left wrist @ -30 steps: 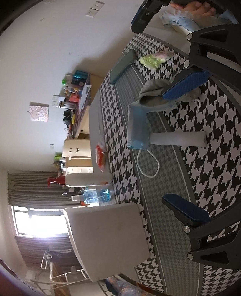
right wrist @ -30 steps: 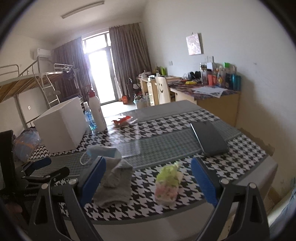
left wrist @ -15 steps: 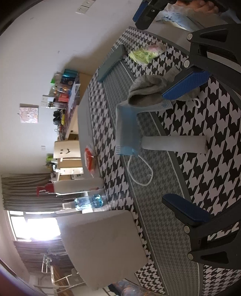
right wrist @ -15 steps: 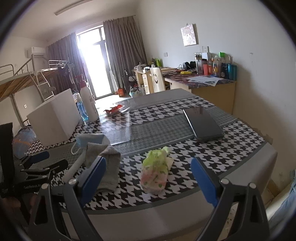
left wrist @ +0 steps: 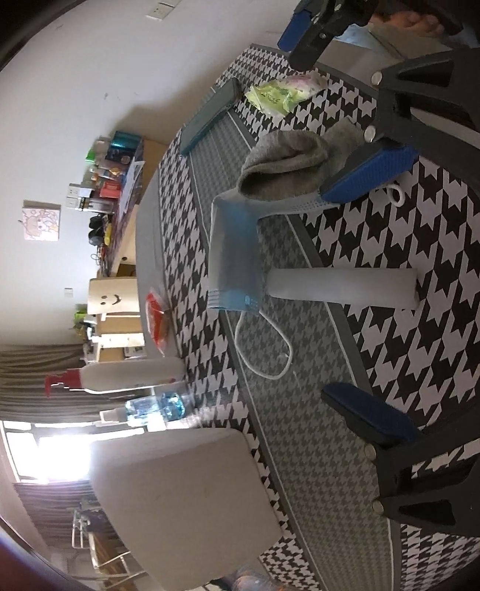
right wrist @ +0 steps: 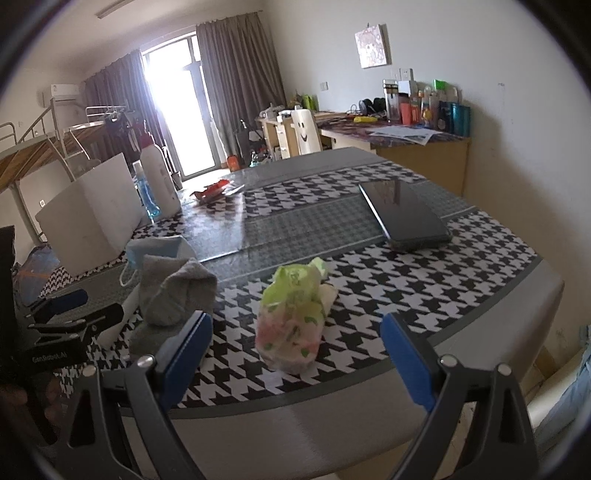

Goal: Organize soft objects
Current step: 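Grasp the white cylinder with the blue mask using the left tool, then grasp the green-and-pink plastic bag with the right tool while the left tool holds the cylinder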

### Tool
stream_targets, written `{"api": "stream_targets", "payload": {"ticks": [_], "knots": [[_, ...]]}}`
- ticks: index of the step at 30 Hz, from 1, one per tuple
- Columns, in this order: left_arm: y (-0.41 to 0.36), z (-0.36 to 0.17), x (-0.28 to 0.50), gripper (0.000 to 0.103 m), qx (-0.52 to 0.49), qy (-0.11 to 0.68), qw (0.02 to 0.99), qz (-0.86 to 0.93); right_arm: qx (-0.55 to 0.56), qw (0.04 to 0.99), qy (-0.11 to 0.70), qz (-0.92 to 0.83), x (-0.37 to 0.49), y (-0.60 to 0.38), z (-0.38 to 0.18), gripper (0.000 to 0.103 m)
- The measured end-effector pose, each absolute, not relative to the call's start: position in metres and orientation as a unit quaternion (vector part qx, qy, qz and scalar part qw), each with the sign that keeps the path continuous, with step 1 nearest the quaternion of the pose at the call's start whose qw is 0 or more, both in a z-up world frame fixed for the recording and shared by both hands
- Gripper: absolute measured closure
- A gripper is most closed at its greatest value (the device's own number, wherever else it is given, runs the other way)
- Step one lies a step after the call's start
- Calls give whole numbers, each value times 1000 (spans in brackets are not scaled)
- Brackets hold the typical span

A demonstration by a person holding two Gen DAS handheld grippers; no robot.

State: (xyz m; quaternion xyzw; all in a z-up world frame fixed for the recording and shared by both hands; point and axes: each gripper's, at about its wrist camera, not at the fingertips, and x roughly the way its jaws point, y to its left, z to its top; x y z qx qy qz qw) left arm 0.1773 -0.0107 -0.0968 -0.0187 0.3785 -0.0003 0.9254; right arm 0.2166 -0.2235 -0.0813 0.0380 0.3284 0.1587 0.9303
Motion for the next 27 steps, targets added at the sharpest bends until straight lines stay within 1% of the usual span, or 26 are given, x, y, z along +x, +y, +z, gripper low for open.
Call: {"api": "stream_targets", "payload": {"ticks": [2, 3, 5, 8, 9, 13, 15, 16, 17, 19, 20, 24, 26, 27], "knots": [[-11, -99, 181, 19, -16, 388, 921, -5, 39, 930, 330, 160, 217, -223, -82, 8], [-11, -101, 183, 21, -16, 394, 919, -7, 39, 929, 330, 160, 218, -222, -82, 8], [-12, -105, 187, 29, -16, 405, 914, -9, 41, 928, 330, 164, 218, -221, -82, 8], [-12, -109, 190, 37, -20, 417, 909, -11, 42, 928, 330, 166, 219, -220, -83, 8], [-12, -110, 191, 38, -20, 421, 907, -13, 42, 928, 330, 166, 220, -219, -83, 8], [-13, -112, 193, 48, -15, 425, 905, -9, 45, 927, 333, 167, 222, -221, -85, 8], [-14, -112, 192, 56, -9, 424, 905, -6, 44, 927, 333, 167, 222, -221, -86, 8], [-15, -112, 192, 63, -5, 424, 906, -5, 43, 927, 333, 167, 222, -221, -86, 9], [-16, -112, 193, 67, -1, 424, 906, -8, 43, 926, 334, 168, 223, -220, -87, 10], [-18, -112, 194, 72, 6, 424, 905, -9, 41, 926, 336, 169, 223, -219, -88, 10], [-19, -112, 194, 80, 10, 424, 906, -10, 41, 925, 337, 169, 223, -219, -89, 11], [-19, -111, 195, 82, 8, 422, 906, -11, 41, 925, 337, 169, 223, -219, -89, 11], [-20, -110, 194, 84, 8, 418, 908, -13, 39, 924, 340, 172, 224, -217, -91, 19], [-20, -109, 194, 84, 7, 416, 909, -15, 37, 922, 344, 174, 224, -216, -92, 20]]}}
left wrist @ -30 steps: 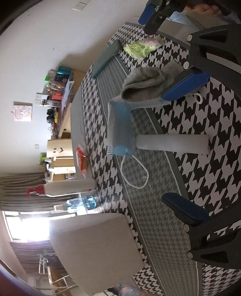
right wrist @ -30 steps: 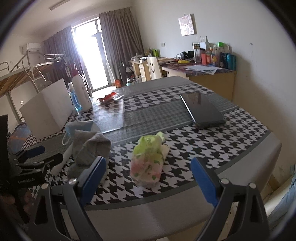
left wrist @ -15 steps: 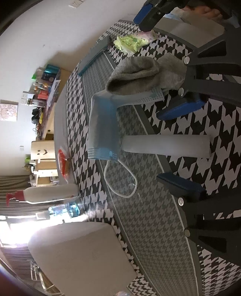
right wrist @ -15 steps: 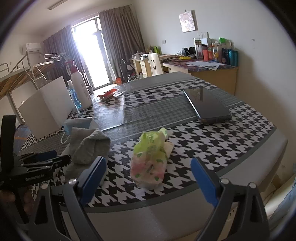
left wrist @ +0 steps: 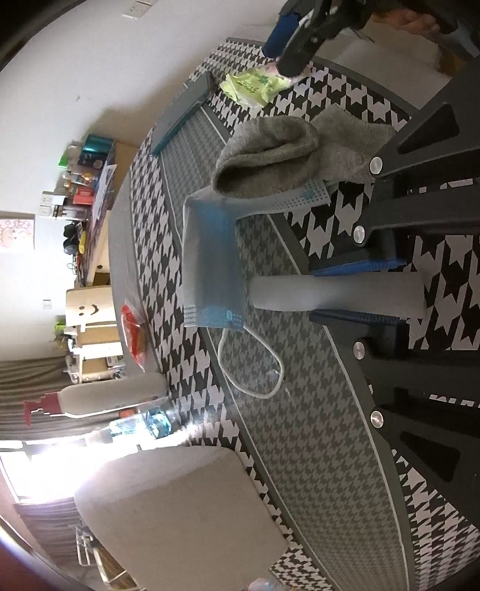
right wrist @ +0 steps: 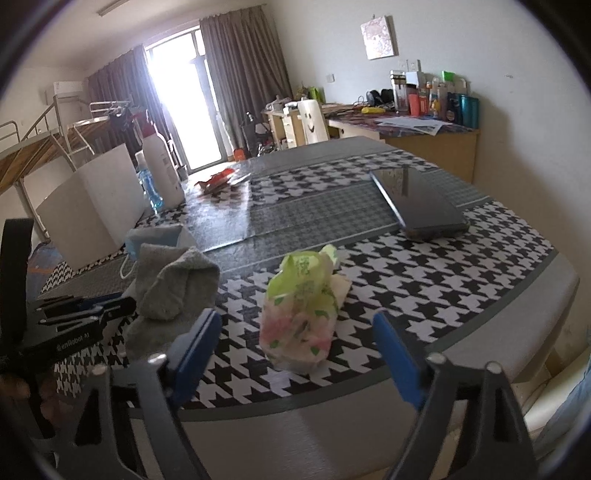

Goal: Organize soft objects
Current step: 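Grasp the green-and-pink plastic bag with the right tool while the left tool holds the cylinder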

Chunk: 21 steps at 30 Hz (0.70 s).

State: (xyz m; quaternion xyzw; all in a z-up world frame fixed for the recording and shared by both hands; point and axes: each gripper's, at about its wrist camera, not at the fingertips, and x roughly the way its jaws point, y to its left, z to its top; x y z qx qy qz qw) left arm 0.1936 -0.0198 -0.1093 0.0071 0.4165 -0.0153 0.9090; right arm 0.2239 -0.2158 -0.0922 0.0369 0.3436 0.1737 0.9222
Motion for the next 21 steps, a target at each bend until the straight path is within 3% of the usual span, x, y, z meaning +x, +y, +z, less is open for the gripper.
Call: {"api": "stream_targets", "payload": {"ticks": [6, 12, 21], "knots": [[-20, -102, 184, 85, 9, 399, 916, -30, 31, 919, 353, 173, 226, -210, -97, 28], [-18, -95, 177, 85, 10, 385, 922, -35, 26, 915, 368, 165, 231, -208, -102, 46], [-12, -90, 170, 85, 3, 377, 926, -37, 21, 914, 373, 158, 232, -205, -102, 50]]}}
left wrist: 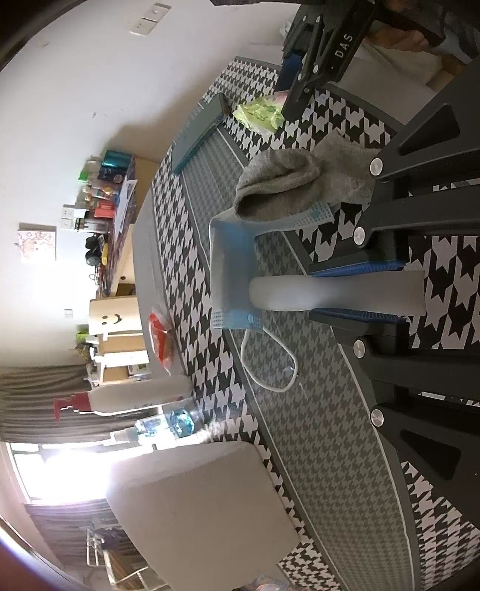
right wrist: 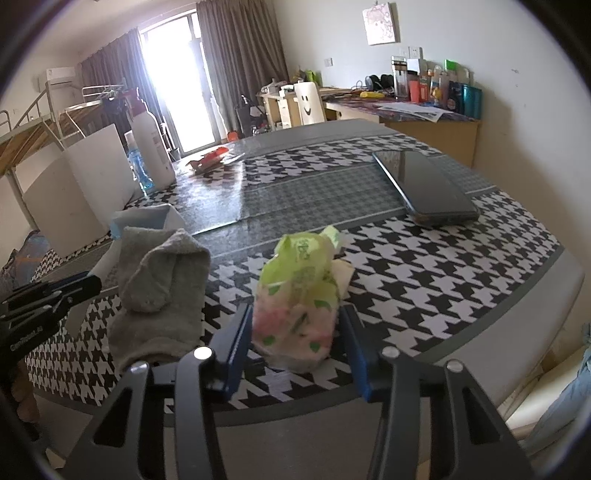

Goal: Organize soft objects
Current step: 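Grasp the green-and-pink plastic bag with the right tool while the left tool holds the cylinder, then lift the white cylinder with the left tool while the right tool lifts the bag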

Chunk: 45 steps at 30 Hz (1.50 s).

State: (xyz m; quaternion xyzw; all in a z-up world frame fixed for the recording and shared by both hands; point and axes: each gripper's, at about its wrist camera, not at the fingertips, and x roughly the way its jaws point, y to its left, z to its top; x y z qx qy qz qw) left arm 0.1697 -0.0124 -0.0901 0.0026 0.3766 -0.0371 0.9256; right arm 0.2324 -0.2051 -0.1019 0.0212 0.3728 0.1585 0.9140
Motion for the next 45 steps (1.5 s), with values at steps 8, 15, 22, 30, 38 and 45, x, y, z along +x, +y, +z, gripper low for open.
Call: {"api": "stream_targets", "payload": {"ticks": [8, 15, 22, 30, 38, 45], "knots": [[-11, -87, 164, 85, 2, 370, 928, -42, 21, 914, 376, 154, 234, -201, -99, 61], [-10, -83, 161, 85, 0, 365, 930, -42, 17, 918, 366, 152, 228, -200, -91, 63], [-6, -76, 154, 85, -3, 352, 935, -38, 15, 923, 353, 153, 221, -197, -81, 63], [-2, -69, 146, 85, -4, 339, 940, -37, 4, 927, 340, 158, 217, -192, -73, 63], [6, -61, 138, 85, -10, 325, 945, -30, 2, 931, 325, 165, 212, -188, -62, 63], [15, -51, 134, 85, -16, 311, 950, -22, -5, 934, 313, 172, 210, -183, -52, 63]]}}
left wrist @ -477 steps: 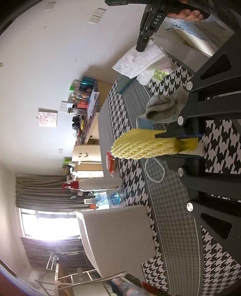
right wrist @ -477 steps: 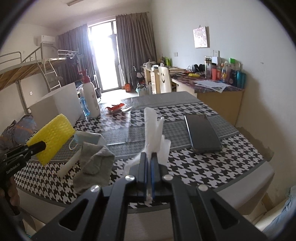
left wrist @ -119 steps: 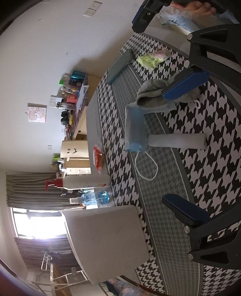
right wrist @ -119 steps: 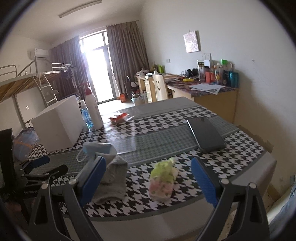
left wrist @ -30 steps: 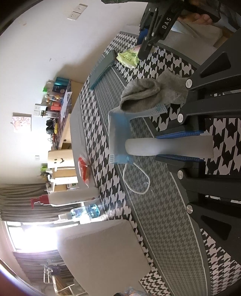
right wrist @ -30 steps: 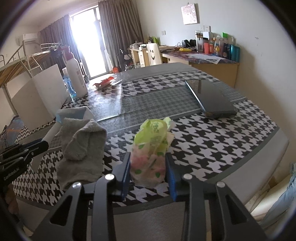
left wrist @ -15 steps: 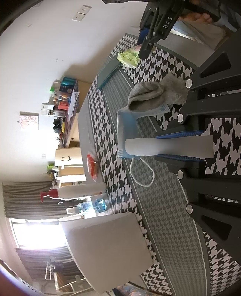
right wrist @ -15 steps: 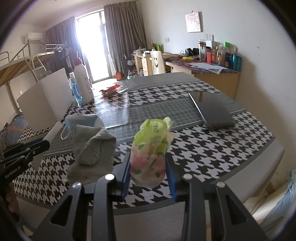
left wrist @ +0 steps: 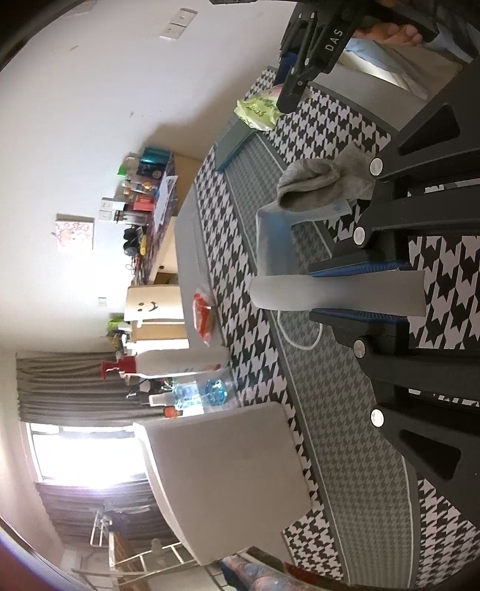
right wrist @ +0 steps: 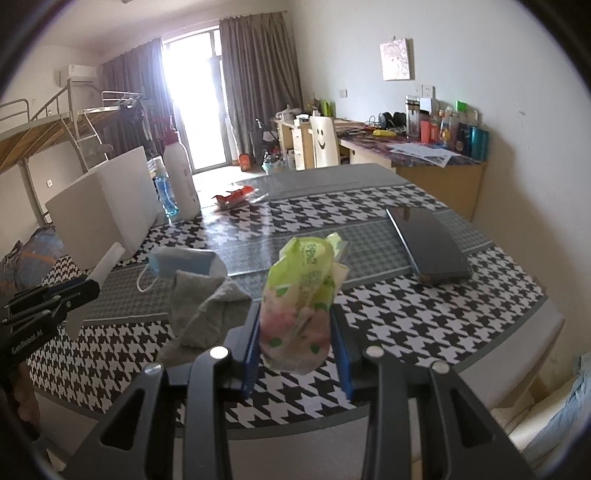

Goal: Organize soft objects
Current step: 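Lift the white cylinder with the left tool while the right tool lifts the bag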

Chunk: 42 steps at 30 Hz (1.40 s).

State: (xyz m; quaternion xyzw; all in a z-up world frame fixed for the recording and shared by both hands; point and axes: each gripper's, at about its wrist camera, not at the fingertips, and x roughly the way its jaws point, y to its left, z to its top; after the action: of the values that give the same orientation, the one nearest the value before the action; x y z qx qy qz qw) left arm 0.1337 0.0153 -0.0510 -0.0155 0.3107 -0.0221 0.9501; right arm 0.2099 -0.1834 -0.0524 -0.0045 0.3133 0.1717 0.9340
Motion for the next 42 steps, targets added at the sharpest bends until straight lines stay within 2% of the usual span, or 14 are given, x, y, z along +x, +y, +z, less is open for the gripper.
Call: {"api": "stream_targets", "payload": {"ticks": [42], "knots": [[67, -13, 136, 85, -31, 261, 964, 49, -26, 938, 251, 238, 218, -135, -5, 63]]}}
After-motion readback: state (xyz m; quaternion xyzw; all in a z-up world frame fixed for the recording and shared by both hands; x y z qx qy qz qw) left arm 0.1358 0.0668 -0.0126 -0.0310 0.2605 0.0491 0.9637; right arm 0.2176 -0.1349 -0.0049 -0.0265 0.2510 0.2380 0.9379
